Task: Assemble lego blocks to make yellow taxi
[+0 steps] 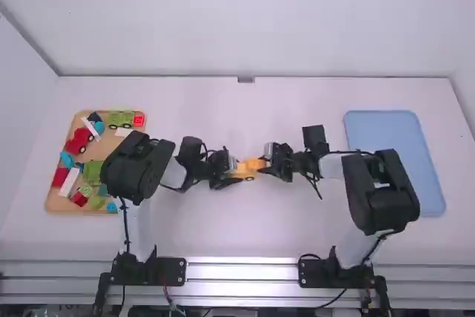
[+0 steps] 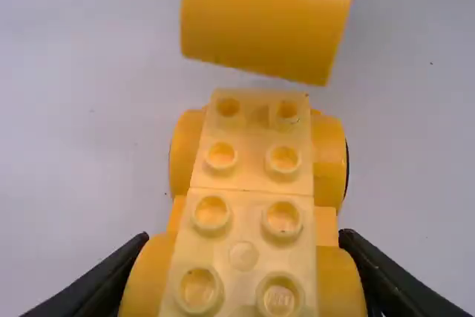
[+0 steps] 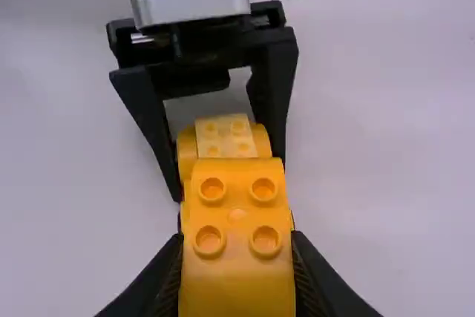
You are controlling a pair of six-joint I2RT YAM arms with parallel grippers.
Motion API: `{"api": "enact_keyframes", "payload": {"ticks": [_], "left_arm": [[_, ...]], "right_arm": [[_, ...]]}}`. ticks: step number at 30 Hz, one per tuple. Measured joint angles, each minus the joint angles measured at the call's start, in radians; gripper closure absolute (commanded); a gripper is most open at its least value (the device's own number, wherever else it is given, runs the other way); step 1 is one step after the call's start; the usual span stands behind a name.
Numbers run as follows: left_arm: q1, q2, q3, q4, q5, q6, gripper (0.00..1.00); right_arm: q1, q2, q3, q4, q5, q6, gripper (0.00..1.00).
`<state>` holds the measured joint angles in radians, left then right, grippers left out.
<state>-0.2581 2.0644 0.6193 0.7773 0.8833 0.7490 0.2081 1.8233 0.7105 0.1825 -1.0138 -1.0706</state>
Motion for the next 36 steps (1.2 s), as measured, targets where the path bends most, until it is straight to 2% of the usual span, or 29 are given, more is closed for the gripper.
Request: {"api": "enact_keyframes", "payload": {"ticks": [5, 10, 12, 20, 24, 30, 36], "left_arm": [[0.000, 0.000, 0.033, -0.113, 0.058, 0.072, 0.55], [0.000, 0.000, 0.058, -0.180, 0.082, 0.117, 0.55], [0.000, 0.000, 0.061, -0.187, 0.081, 0.129, 0.55], [0.000, 0.000, 0.061, -0.180, 0.065, 0.127, 0.55], [0.000, 0.000, 0.062, -0.167, 0.055, 0.112, 0.55], [-0.001, 0.000, 0.062, -0.162, 0.049, 0.104, 0.55], [-0.001, 0.000, 0.062, -0.159, 0.048, 0.101, 0.55]], "right_arm": [[0.047, 0.001, 0.026, -0.032, 0.022, 0.017, 0.88], [0.082, 0.065, 0.117, -0.092, 0.015, 0.016, 0.88], [0.088, 0.103, 0.157, -0.168, -0.006, -0.010, 0.88], [0.088, 0.111, 0.175, -0.236, -0.019, -0.069, 0.92], [0.085, 0.111, 0.174, -0.208, -0.020, -0.076, 0.95], [0.080, 0.112, 0.119, -0.031, -0.020, 0.001, 0.93], [0.081, 0.119, 0.081, 0.024, -0.019, 0.068, 0.93]]}}
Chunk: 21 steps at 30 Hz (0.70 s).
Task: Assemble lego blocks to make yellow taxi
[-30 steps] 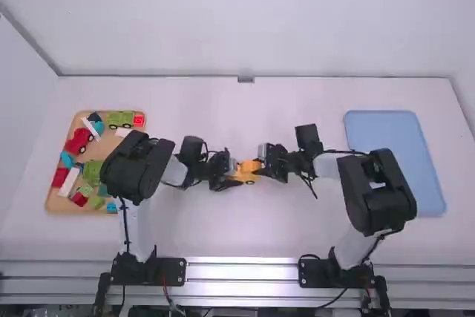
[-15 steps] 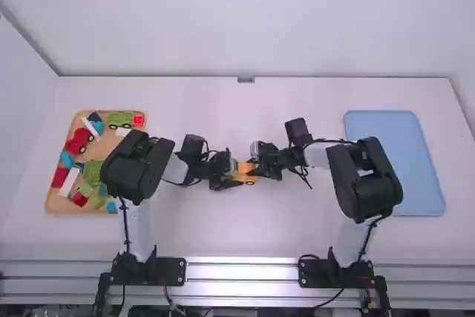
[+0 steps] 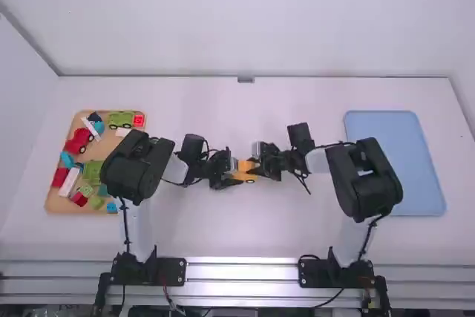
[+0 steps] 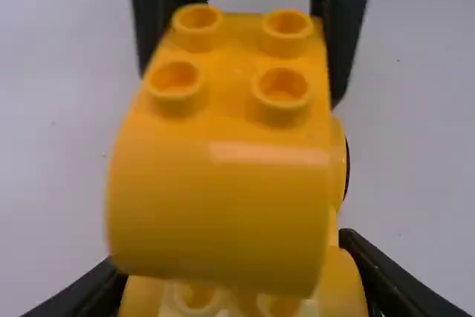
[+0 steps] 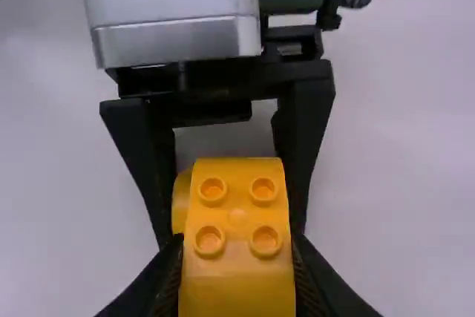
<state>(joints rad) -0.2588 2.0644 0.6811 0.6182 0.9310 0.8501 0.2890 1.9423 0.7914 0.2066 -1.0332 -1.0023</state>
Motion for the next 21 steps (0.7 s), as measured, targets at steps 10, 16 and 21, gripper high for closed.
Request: {"api": "enact_keyframes", "payload": {"ticks": [10, 16, 21], "left_arm": [[0.000, 0.000, 0.000, -0.001, 0.000, 0.000, 0.57], [0.000, 0.000, 0.000, -0.001, 0.000, 0.000, 0.58], [0.000, 0.000, 0.000, -0.002, 0.000, 0.000, 0.59]], "right_arm": [[0.003, 0.001, -0.006, -0.001, 0.000, 0.029, 0.94], [0.003, 0.001, -0.012, 0.001, 0.000, 0.026, 0.95], [0.003, 0.017, -0.026, 0.042, -0.004, 0.019, 0.95]]}}
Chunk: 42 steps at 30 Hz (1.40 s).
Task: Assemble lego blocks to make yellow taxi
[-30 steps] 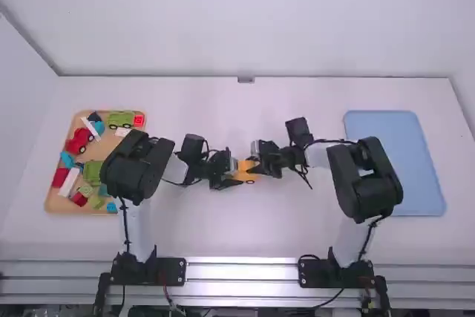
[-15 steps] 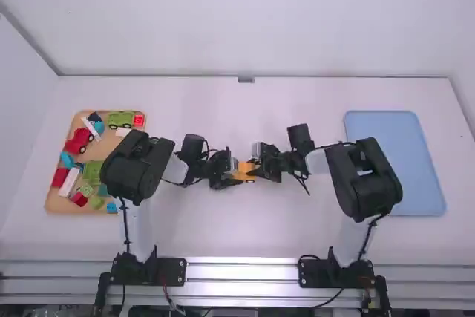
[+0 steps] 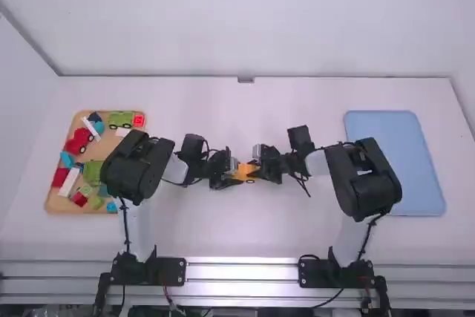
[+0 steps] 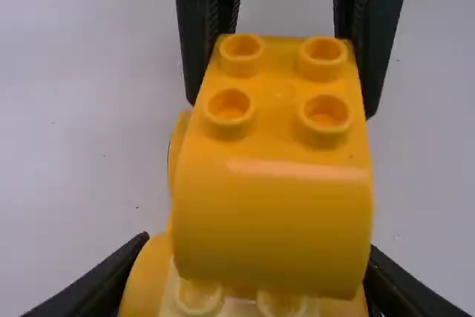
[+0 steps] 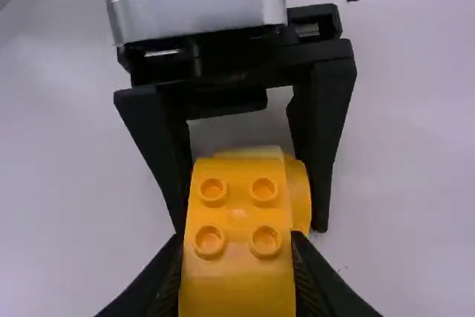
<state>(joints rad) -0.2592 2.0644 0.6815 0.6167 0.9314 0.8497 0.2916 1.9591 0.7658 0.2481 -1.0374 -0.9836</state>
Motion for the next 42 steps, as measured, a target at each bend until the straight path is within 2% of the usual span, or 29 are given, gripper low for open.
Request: {"api": "enact_keyframes", "payload": {"ticks": [7, 13, 19, 29, 42], "left_arm": [[0.000, 0.000, 0.002, -0.008, 0.001, 0.003, 0.61], [0.000, 0.000, 0.008, -0.022, 0.004, 0.008, 0.61], [0.000, 0.000, 0.008, -0.021, 0.004, 0.008, 0.62], [0.007, 0.000, 0.008, -0.023, 0.005, 0.008, 0.62], [0.012, 0.000, 0.013, -0.030, 0.008, 0.012, 0.68]], "right_arm": [[-0.009, 0.079, 0.055, 0.011, -0.089, 0.005, 0.96], [-0.021, 0.095, 0.092, -0.104, -0.114, -0.047, 0.96], [-0.009, 0.095, 0.119, -0.161, -0.081, -0.095, 0.98], [0.023, 0.069, 0.132, -0.188, 0.001, -0.053, 0.99], [0.043, 0.044, 0.144, -0.240, 0.069, -0.047, 1.00]]}}
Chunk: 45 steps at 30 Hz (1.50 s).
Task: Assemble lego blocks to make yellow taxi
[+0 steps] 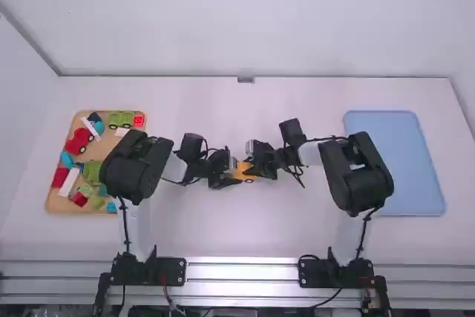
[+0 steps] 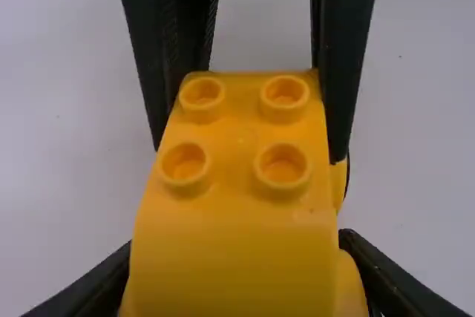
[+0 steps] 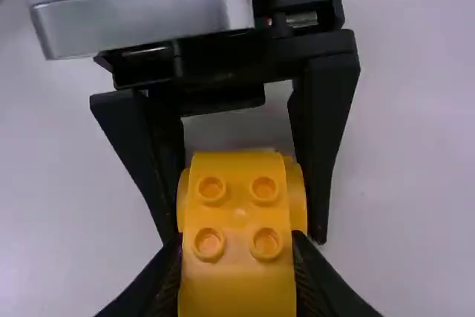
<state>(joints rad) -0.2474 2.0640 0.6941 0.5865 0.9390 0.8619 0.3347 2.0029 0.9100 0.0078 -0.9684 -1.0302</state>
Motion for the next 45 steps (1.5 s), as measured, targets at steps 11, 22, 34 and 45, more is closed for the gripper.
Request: {"api": "enact_keyframes", "payload": {"ticks": [11, 22, 34, 45], "left_arm": [[0.001, 0.000, 0.095, -0.183, -0.006, 0.061, 0.70], [0.005, 0.000, 0.142, -0.269, -0.027, 0.123, 0.73], [0.010, 0.000, 0.123, -0.226, -0.028, 0.097, 0.75], [0.015, -0.003, 0.122, -0.230, -0.031, 0.097, 0.76]], "right_arm": [[0.007, -0.017, 0.006, 0.004, 0.064, 0.008, 1.00], [0.040, -0.036, 0.004, 0.037, 0.164, 0.033, 1.00], [0.040, -0.035, -0.053, 0.191, 0.139, 0.092, 0.86], [0.040, -0.022, -0.030, 0.175, 0.122, 0.089, 0.72]]}}
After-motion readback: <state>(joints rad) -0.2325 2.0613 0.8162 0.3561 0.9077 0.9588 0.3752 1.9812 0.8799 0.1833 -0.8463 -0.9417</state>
